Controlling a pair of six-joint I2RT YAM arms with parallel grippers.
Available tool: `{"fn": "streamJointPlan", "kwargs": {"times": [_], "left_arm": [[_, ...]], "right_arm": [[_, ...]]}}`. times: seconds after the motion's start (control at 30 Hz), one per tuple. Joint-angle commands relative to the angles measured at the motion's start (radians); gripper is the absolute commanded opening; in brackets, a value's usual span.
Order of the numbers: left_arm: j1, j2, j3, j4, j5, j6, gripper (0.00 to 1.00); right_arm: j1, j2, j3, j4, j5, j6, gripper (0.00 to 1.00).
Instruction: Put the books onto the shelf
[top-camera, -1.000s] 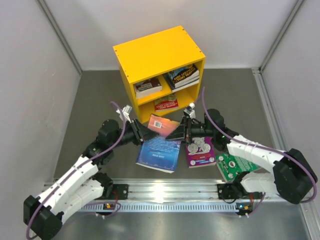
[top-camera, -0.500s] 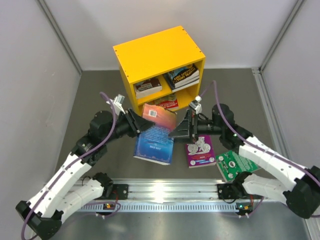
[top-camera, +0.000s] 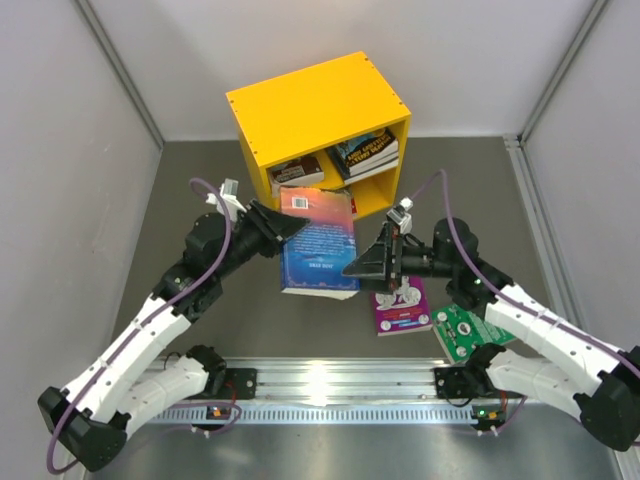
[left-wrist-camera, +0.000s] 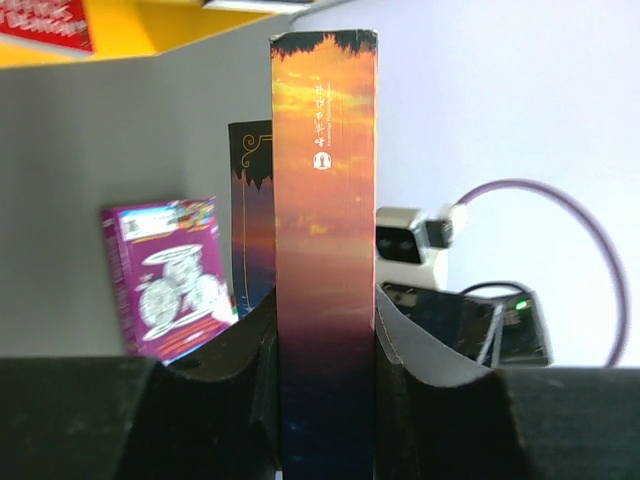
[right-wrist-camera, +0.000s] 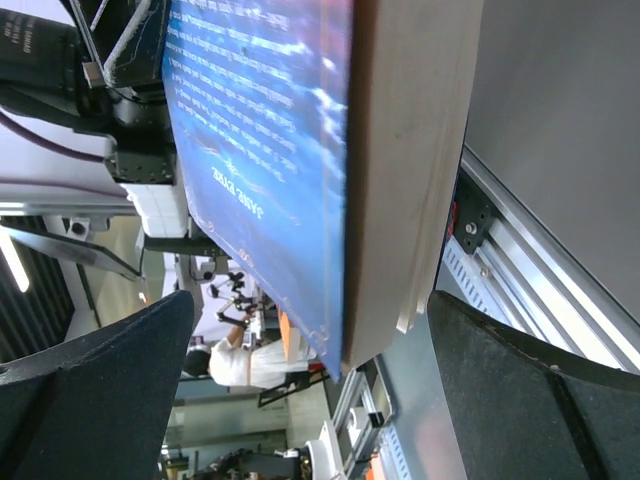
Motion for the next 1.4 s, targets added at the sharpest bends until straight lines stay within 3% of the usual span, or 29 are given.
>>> {"fn": "streamJointPlan", "kwargs": {"times": [0.0, 0.23, 0.43, 0.53, 0.57, 0.67, 0.9, 1.0, 1.1, 1.17, 1.23, 1.27, 1.37], "left_arm": [[-0.001, -0.058, 0.007, 0.356, -0.023, -0.153, 0.0], [-0.001, -0.088, 0.01, 0.375, -0.041, -0.201, 0.0], [-0.001, -0.115, -0.007, 0.378, -0.069, -0.23, 0.0], [-0.001, -0.113, -0.001, 0.378, -0.072, -0.235, 0.0], [-0.001, -0.11, 0.001, 0.377, -0.075, -0.235, 0.0], [-0.001, -0.096, 0.019, 0.37, -0.08, -0.224, 0.0], [-0.001, -0.047, 0.084, 0.328, -0.077, -0.178, 0.0], [-0.001, -0.023, 0.146, 0.249, -0.075, -0.126, 0.0], [0.001, 0.014, 0.269, 0.148, -0.069, -0.046, 0.14], [-0.001, 0.036, 0.318, 0.082, -0.06, 0.011, 0.25], [-0.001, 0.053, 0.366, 0.062, -0.058, 0.046, 0.29], [-0.001, 0.057, 0.377, 0.055, -0.066, 0.054, 0.37], [-0.001, 0.073, 0.406, 0.038, -0.075, 0.066, 0.47]], "right_arm": [[-0.001, 0.007, -0.014, 0.11, 0.016, 0.047, 1.0], [0.005, 0.036, -0.11, 0.353, 0.029, 0.182, 1.0], [0.025, 0.061, -0.075, 0.421, 0.049, 0.225, 0.97], [0.025, 0.062, -0.029, 0.438, 0.077, 0.238, 0.74], [0.025, 0.065, 0.002, 0.438, 0.078, 0.238, 0.59], [0.025, 0.078, 0.074, 0.421, 0.08, 0.236, 0.35], [0.004, 0.085, 0.215, 0.304, 0.074, 0.193, 0.03], [-0.036, 0.105, 0.353, 0.185, 0.037, 0.088, 0.0], [-0.096, 0.215, 0.582, -0.028, -0.033, -0.064, 0.0], [-0.166, 0.272, 0.707, 0.019, -0.125, -0.033, 0.0], [-0.214, 0.373, 0.795, 0.073, -0.222, 0.03, 0.0], [-0.255, 0.409, 0.902, 0.075, -0.247, 0.034, 0.0], [-0.334, 0.556, 1.118, 0.042, -0.329, 0.041, 0.0]]}}
